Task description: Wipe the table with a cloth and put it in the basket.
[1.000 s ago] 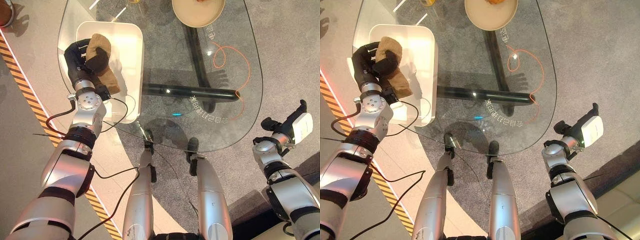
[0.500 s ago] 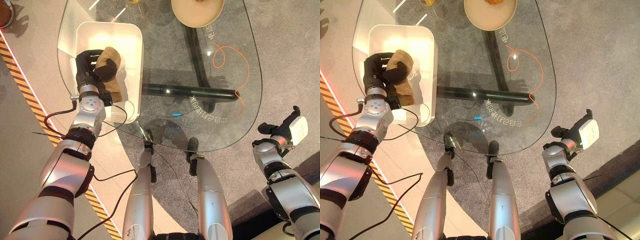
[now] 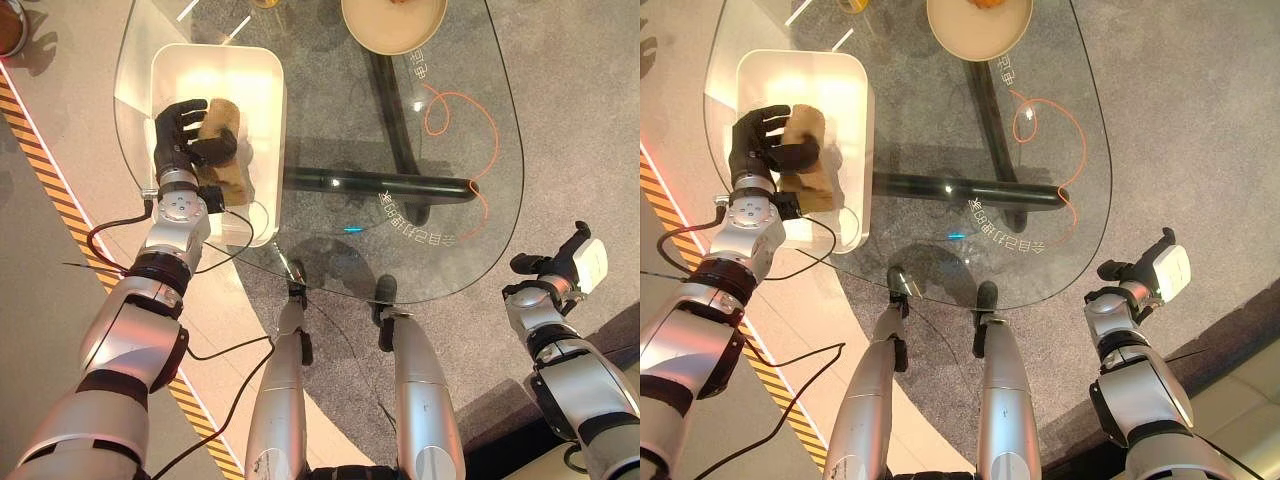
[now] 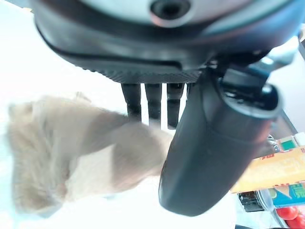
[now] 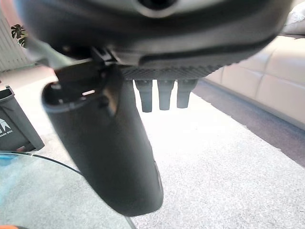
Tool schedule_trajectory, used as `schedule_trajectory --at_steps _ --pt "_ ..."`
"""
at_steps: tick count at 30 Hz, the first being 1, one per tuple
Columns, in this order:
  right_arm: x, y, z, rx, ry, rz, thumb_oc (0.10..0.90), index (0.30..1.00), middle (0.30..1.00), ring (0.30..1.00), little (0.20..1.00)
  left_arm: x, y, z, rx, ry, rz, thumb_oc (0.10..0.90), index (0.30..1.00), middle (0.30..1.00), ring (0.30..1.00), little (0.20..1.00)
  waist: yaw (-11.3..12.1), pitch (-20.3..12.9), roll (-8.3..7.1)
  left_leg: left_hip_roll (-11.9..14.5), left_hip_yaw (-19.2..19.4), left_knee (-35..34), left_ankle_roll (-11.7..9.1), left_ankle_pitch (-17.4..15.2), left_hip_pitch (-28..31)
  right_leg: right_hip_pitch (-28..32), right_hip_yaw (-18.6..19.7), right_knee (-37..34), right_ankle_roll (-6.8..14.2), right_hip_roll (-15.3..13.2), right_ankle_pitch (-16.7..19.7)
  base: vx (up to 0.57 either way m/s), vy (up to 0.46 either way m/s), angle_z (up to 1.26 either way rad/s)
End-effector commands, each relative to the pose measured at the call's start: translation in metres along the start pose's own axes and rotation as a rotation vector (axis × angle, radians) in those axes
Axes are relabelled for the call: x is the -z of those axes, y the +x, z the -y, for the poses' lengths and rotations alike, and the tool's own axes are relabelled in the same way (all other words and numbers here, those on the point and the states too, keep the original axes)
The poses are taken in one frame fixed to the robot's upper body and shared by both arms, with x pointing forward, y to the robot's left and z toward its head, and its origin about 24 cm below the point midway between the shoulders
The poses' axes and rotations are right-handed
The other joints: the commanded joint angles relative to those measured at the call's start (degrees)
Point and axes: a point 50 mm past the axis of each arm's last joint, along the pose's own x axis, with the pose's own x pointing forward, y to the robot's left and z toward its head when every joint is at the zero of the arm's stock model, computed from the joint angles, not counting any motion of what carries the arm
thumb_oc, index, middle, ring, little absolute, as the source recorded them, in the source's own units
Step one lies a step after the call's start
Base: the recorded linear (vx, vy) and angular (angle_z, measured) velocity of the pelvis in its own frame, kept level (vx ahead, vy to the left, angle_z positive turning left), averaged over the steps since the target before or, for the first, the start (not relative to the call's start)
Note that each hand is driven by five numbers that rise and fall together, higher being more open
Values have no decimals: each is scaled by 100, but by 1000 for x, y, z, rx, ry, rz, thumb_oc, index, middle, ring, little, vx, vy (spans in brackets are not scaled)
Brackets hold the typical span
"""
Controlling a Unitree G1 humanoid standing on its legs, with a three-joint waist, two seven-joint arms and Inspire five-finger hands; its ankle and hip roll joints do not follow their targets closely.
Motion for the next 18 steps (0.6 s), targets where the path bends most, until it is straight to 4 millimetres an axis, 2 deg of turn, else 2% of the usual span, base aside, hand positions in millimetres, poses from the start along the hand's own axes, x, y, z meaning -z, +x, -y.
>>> schedule_trajectory --at_steps 1,18 --pt "7 13 21 92 -5 -40 800 900 900 900 900 -72 18 -27 -105 -51 223 800 900 900 900 900 -10 -161 -123 -219 351 927 100 -1150 20 151 127 -1015 310 306 545 0 0 0" --pt "8 12 21 97 -2 -38 800 900 900 900 900 -72 18 -29 -112 -73 226 800 900 900 900 900 -14 -161 -125 -214 345 934 99 -1141 -1 131 130 -1029 313 305 576 0 0 0"
